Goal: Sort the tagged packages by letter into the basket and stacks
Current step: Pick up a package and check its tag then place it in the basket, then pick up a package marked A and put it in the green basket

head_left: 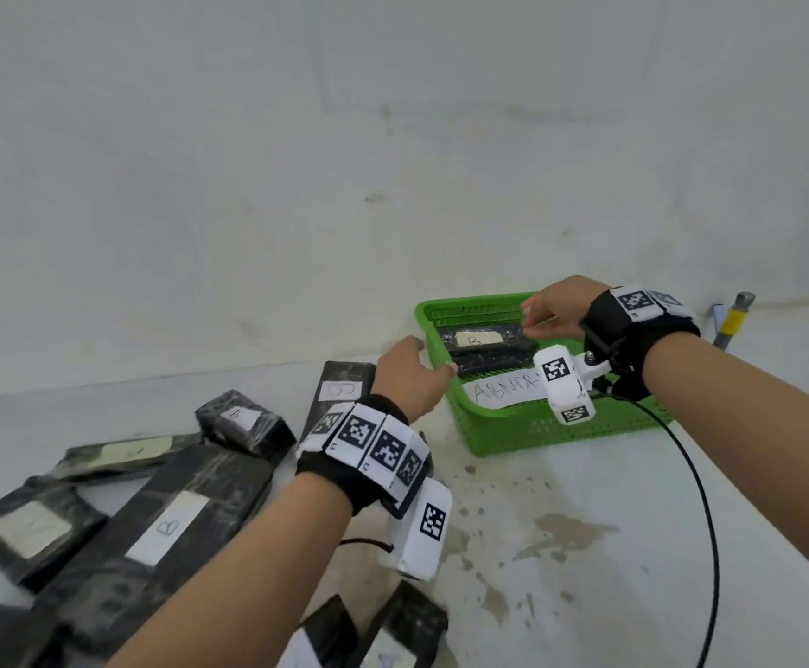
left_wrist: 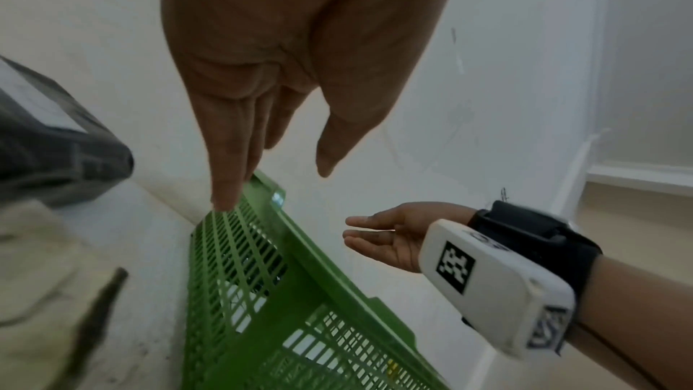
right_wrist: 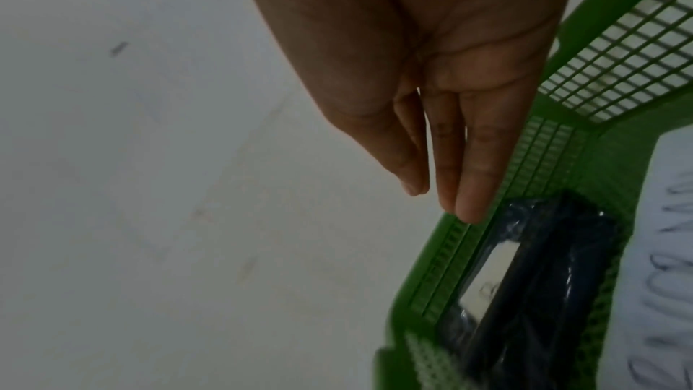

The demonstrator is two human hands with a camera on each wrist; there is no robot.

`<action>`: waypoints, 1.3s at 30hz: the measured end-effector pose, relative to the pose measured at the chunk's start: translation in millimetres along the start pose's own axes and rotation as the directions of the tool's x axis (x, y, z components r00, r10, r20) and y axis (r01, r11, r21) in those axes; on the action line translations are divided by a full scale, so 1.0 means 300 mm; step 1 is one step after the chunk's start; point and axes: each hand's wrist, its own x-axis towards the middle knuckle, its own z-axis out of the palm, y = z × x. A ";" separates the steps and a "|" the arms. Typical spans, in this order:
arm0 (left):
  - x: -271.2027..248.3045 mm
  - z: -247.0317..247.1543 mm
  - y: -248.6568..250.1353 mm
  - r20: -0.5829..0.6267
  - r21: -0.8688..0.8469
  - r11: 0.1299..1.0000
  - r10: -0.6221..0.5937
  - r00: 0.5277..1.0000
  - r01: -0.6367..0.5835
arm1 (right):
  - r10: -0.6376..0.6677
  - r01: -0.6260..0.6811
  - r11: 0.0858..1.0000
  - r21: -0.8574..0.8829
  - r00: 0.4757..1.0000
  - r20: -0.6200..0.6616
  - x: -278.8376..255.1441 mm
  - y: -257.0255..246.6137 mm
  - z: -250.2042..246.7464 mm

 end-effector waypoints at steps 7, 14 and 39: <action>-0.275 -0.265 -0.097 -0.020 0.077 0.997 0.015 1.000 -0.014 | -0.109 0.080 0.987 0.138 0.971 0.212 -0.362 0.002 0.174; -0.600 -0.500 -0.193 -0.139 -0.082 0.997 -0.025 0.990 0.014 | -0.154 0.126 0.987 0.096 0.907 0.391 -0.661 0.116 0.391; -0.928 -0.594 -0.459 -0.293 -0.275 0.960 -0.037 0.956 -0.047 | -0.297 0.108 0.927 0.358 0.794 0.530 -1.010 0.184 0.798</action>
